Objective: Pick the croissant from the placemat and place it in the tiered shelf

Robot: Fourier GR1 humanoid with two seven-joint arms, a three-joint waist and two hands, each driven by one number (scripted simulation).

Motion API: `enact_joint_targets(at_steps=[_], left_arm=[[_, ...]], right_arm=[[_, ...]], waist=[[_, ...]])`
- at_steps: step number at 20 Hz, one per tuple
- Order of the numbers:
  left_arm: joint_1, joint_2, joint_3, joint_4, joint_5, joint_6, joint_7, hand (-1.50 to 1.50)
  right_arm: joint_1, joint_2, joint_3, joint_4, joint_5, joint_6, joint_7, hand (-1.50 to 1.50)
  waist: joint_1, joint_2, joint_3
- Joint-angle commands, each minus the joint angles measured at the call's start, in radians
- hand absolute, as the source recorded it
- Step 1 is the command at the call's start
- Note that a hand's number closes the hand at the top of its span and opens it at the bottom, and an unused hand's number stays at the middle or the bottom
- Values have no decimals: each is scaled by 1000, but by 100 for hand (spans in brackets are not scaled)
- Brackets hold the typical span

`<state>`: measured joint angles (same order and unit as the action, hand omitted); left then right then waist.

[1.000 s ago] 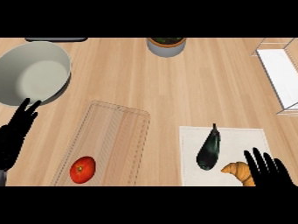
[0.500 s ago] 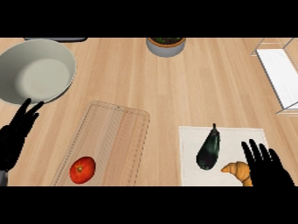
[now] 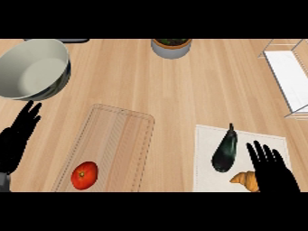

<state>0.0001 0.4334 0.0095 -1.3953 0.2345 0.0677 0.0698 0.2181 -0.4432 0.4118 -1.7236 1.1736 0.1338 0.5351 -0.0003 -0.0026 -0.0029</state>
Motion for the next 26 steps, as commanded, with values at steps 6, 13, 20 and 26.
enact_joint_targets(at_steps=[6,13,20,26], left_arm=[[-40,-13,77,59,-30,-61,-11,0],[12,-74,71,-12,-75,-28,33,0],[70,-54,95,-45,-61,-85,-10,0],[0,-66,80,-14,-66,-74,15,0]], right_arm=[[-63,-12,-145,108,-90,24,-157,150],[-23,28,-71,167,68,-92,-176,150],[67,-14,-76,-56,102,-144,-167,150],[-167,219,-320,45,29,-63,191,150]], waist=[[-1,3,3],[0,2,3],[-3,-1,3],[16,13,4]])
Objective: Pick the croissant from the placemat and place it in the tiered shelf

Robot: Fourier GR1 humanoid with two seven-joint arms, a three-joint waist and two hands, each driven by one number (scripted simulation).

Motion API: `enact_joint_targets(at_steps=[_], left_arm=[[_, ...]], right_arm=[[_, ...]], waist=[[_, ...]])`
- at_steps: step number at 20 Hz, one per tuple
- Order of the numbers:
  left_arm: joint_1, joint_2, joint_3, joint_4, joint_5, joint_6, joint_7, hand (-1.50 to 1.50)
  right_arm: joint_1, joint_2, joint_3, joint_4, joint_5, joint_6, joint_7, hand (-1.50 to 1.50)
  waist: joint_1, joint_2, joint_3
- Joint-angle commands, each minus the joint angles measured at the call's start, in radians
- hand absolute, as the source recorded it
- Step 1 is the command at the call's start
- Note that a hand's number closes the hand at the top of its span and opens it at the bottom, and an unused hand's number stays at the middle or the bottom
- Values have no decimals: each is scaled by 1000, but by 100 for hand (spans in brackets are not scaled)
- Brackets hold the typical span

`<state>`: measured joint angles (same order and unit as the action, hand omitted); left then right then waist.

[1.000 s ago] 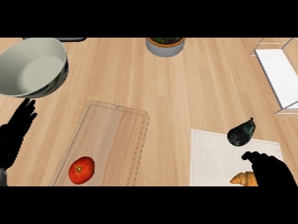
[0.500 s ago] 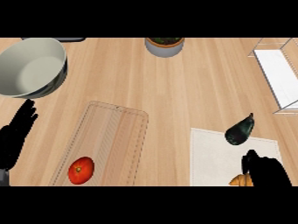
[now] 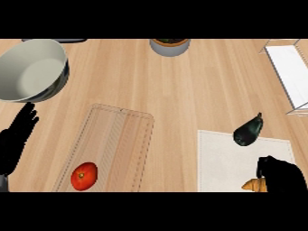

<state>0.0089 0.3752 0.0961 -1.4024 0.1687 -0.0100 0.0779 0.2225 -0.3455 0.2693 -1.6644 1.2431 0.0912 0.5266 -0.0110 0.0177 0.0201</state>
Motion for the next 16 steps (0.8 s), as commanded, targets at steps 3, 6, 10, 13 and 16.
enact_joint_targets(at_steps=[3,6,10,13,16], left_arm=[[-17,-5,-14,-15,-6,-3,0,0],[-31,-10,-33,-14,-14,-11,-1,0],[-53,-6,-43,12,-15,-33,0,0],[-67,-6,-43,10,-31,-16,1,0],[-36,-16,-48,4,-33,-14,-4,0]], right_arm=[[-264,177,-303,13,-44,-41,368,150],[-446,205,-397,54,7,-51,553,150],[-709,214,-472,130,94,-44,747,150],[-889,220,-530,181,139,-73,793,150],[-1006,237,-560,219,227,-144,833,150]], waist=[[42,2,-18],[82,6,-22],[100,7,-24],[96,0,-23],[92,-6,-22]])
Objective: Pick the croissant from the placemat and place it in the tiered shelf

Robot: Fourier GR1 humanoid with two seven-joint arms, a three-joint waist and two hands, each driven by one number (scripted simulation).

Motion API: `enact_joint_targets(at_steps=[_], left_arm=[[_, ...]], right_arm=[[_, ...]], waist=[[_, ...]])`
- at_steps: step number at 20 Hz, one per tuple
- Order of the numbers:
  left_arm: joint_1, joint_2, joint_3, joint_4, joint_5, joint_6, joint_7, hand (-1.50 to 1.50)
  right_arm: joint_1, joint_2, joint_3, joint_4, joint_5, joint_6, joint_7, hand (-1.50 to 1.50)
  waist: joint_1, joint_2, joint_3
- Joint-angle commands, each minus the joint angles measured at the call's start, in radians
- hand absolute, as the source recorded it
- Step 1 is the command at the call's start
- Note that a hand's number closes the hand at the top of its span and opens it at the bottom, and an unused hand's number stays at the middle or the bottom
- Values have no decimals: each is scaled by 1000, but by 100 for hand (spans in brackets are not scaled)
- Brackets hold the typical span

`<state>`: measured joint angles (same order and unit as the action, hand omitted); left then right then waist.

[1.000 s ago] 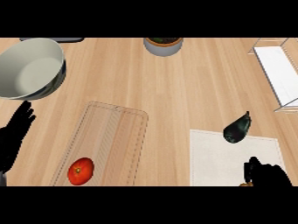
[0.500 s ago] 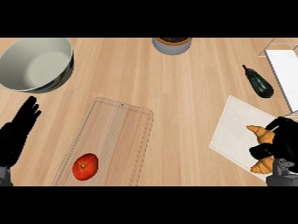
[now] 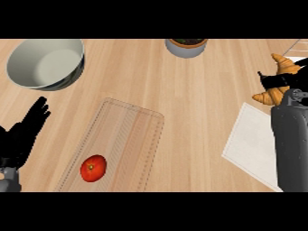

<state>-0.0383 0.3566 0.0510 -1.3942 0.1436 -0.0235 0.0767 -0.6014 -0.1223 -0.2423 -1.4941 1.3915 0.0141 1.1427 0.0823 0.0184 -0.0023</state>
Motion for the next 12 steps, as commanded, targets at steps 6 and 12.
enact_joint_targets(at_steps=[6,12], left_arm=[[-62,20,32,58,5,-1,31,0],[-32,-9,28,36,5,10,17,0]], right_arm=[[-461,-21,-105,234,221,-28,226,150],[-593,-32,-138,400,361,-118,218,150]], waist=[[-33,-4,0],[-42,-5,1]])
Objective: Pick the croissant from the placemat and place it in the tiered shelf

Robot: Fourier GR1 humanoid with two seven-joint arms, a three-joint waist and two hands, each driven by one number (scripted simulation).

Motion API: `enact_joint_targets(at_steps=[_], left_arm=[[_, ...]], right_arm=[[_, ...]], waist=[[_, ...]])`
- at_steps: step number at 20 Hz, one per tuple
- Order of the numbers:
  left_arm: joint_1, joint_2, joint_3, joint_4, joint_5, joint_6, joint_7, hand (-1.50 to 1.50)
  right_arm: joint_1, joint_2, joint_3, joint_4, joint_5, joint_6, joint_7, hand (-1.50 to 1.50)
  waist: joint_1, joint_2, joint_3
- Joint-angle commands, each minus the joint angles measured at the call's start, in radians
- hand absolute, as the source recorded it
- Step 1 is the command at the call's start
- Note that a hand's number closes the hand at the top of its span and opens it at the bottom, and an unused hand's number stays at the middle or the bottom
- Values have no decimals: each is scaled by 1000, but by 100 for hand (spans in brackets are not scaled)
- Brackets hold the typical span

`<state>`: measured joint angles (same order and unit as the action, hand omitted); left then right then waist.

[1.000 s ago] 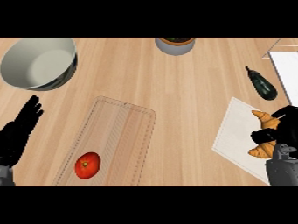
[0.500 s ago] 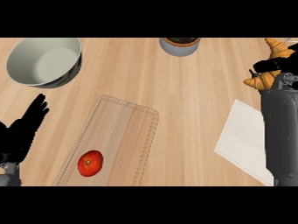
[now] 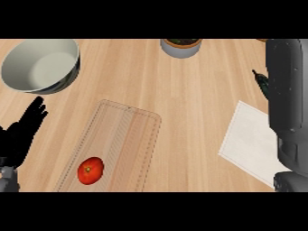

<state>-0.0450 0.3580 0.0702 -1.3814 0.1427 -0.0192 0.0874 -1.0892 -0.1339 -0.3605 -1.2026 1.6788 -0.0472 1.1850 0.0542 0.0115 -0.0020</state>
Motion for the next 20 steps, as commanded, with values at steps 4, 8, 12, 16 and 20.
enact_joint_targets(at_steps=[4,8,12,16,20], left_arm=[[42,13,16,-30,9,-12,11,0],[21,7,26,-21,21,-15,16,0],[5,1,25,-12,-9,13,10,0],[41,-20,7,-33,-15,6,-6,0],[30,1,36,-1,-10,-2,-1,0]], right_arm=[[-176,-69,-58,178,170,19,194,150],[-278,-139,-115,280,214,115,173,150],[-291,-158,-153,322,221,113,132,150],[-318,-258,-225,445,220,41,81,150],[-284,-278,-234,455,256,48,79,150]], waist=[[-8,-4,1],[-13,-2,0],[-33,-6,1],[-17,1,2],[-32,-3,1]])
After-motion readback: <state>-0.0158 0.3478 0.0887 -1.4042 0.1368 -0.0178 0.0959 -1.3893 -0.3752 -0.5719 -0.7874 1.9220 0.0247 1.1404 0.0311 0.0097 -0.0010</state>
